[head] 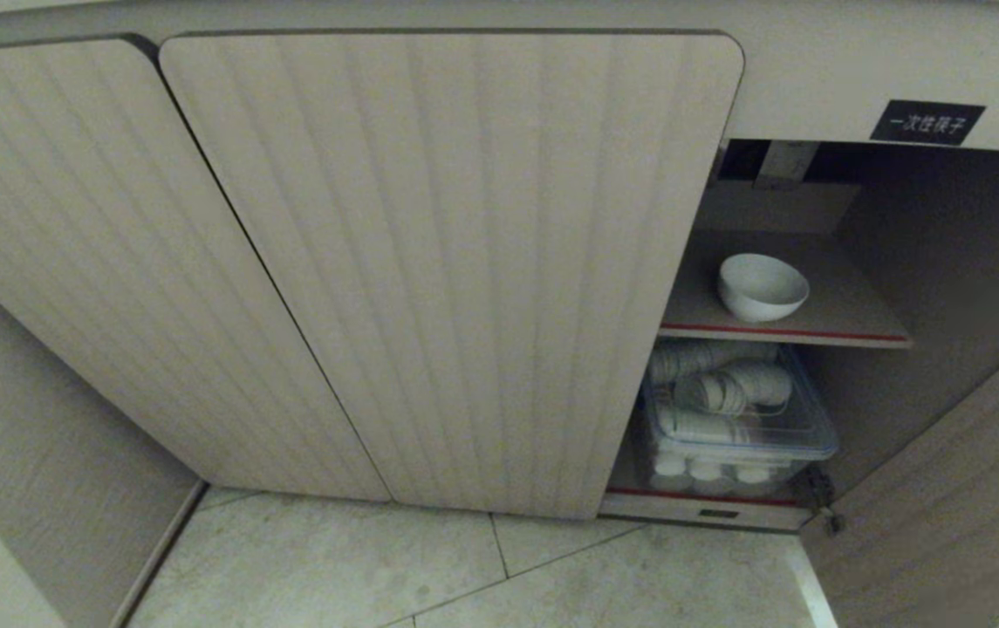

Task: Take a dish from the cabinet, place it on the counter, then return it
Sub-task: Take the bowl from the cabinet

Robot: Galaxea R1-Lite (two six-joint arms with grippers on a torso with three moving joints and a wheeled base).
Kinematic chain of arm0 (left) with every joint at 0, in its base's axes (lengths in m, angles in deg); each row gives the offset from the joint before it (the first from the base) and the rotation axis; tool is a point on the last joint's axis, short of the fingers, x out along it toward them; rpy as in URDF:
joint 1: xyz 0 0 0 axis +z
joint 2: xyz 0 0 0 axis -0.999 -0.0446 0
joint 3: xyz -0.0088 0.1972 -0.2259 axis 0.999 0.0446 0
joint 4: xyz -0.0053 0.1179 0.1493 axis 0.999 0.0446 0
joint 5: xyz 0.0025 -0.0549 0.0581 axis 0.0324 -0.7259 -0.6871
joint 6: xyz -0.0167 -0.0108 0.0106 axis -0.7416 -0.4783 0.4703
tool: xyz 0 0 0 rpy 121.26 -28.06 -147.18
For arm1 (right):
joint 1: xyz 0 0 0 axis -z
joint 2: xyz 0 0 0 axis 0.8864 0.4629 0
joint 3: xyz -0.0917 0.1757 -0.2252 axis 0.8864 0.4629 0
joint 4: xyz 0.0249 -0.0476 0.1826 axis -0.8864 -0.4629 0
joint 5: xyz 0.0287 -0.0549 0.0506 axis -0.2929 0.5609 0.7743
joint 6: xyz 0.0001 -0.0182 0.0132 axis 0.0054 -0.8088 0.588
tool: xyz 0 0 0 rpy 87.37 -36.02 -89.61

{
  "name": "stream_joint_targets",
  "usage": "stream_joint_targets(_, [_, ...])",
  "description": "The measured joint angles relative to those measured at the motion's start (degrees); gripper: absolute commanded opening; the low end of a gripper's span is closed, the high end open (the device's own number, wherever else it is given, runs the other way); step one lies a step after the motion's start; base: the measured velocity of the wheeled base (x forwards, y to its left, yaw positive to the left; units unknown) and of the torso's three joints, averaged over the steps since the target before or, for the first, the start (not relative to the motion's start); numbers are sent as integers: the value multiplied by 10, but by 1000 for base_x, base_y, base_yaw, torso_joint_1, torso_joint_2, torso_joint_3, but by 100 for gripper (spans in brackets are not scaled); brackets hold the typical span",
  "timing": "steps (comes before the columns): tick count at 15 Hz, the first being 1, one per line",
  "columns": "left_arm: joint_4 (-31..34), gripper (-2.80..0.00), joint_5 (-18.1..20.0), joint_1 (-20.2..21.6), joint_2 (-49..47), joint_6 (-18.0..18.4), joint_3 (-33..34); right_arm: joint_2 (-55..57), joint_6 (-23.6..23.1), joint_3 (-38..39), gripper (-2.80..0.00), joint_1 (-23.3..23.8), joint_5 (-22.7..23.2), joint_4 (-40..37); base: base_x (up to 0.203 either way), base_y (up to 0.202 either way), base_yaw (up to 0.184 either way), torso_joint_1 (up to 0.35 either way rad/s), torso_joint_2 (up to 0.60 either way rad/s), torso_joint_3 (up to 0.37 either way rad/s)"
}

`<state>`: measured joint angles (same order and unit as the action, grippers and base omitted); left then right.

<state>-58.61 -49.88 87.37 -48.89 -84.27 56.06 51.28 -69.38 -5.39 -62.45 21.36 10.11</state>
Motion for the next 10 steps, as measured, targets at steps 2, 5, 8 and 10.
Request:
stream_joint_targets(2, [0,-280,0,0,0,0,0,39,-1,-19,-280,1,14,6,0,0,0,0,0,0])
stream_joint_targets(5, [0,-280,0,0,0,0,0,115,-22,-42,-280,20,70,15,0,0,0,0,0,0])
stream_joint_targets(8, [0,-280,0,0,0,0,0,189,-39,-55,-280,84,161,24,0,0,0,0,0,0])
stream_joint_targets(10, [0,-280,0,0,0,0,0,234,-41,-63,-280,123,216,26,0,0,0,0,0,0])
